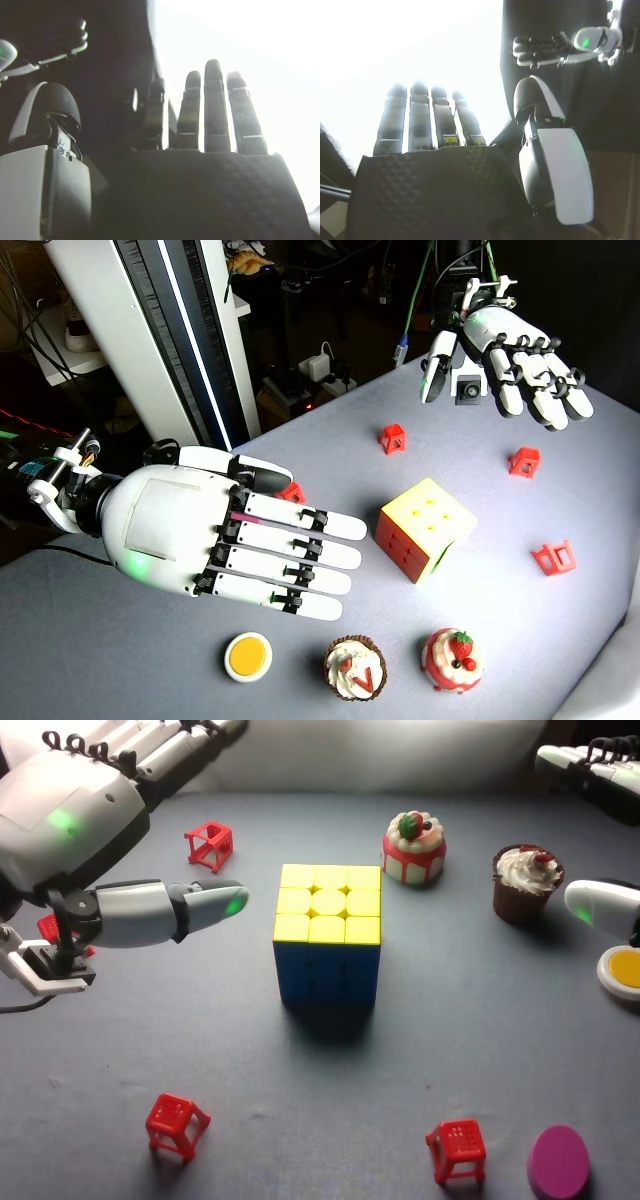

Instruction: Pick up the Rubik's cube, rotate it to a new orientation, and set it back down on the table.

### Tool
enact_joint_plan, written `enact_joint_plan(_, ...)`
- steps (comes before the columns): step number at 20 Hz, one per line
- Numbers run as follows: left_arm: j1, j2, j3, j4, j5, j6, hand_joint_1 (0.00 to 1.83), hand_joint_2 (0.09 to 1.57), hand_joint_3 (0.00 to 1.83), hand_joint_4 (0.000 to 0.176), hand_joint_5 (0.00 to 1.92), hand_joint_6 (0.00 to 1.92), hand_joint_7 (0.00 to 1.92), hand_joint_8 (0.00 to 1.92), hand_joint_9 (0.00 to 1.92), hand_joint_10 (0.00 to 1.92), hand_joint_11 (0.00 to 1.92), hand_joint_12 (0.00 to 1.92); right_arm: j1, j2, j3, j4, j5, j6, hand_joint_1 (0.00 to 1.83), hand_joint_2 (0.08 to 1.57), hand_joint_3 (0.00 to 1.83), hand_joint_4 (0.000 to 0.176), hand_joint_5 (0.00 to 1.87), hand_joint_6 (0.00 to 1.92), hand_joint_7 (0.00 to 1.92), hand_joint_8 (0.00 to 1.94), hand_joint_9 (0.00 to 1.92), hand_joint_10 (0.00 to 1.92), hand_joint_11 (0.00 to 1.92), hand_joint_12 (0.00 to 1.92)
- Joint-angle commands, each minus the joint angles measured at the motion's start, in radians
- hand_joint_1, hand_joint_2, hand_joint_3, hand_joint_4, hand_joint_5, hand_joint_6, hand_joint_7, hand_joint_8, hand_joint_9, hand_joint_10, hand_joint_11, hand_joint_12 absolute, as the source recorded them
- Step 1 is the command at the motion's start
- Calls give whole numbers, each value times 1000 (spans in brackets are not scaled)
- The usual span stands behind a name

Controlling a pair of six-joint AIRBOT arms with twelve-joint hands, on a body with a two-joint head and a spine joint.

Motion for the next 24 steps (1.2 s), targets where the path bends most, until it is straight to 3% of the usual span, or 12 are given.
enact_joint_plan(1,-17,-11,6,-1,-94,0,455,1047,0,10,0,0,0,0,0,0,0,0,14,1,2,13,112,6,461,1311,28,0,0,0,0,0,0,0,0,0)
enact_joint_plan(2,-23,-15,9,1,-75,-1,454,1038,0,0,0,0,0,0,0,0,0,0,14,1,4,14,106,6,468,1311,25,0,0,0,0,0,0,0,0,0)
enact_joint_plan(4,-35,-22,13,2,-44,-1,467,998,0,47,0,0,0,0,0,0,0,0,14,1,5,18,97,6,470,1307,17,0,0,0,0,0,0,0,0,0)
enact_joint_plan(7,-61,-38,23,-8,7,-2,493,930,0,69,0,0,0,0,0,0,0,0,14,1,5,30,84,6,474,1313,17,0,0,0,0,0,0,0,0,0)
enact_joint_plan(11,-121,-80,47,-19,107,-5,612,867,0,50,0,0,0,0,0,0,0,0,14,1,4,54,52,6,440,1327,15,0,0,0,0,0,0,0,0,0)
enact_joint_plan(12,-138,-94,56,-20,138,-4,655,832,0,39,0,0,0,0,0,0,0,0,14,1,4,61,46,6,462,1324,12,0,0,0,0,0,0,0,0,0)
enact_joint_plan(13,-153,-107,65,-20,168,-3,633,793,0,10,0,0,0,0,0,0,0,0,14,0,4,65,41,6,442,1326,11,0,0,0,0,0,0,0,0,0)
enact_joint_plan(14,-169,-119,74,-18,198,-3,623,764,0,13,0,0,0,0,0,0,0,0,13,0,4,70,36,6,430,1329,11,0,0,0,0,0,0,0,0,0)
enact_joint_plan(15,-184,-129,82,-16,231,2,622,742,0,30,0,0,0,0,0,0,0,0,13,-1,4,74,32,6,451,1329,9,0,0,0,0,0,0,0,0,0)
enact_joint_plan(20,-259,-170,121,1,387,49,724,713,0,3,0,0,0,0,0,0,0,0,13,-3,4,85,18,6,459,1339,8,0,0,0,0,0,0,0,0,0)
enact_joint_plan(24,-303,-208,148,23,501,87,796,762,0,21,0,0,0,0,0,0,0,0,13,-8,4,92,8,6,428,1351,9,0,0,0,0,0,0,0,0,0)
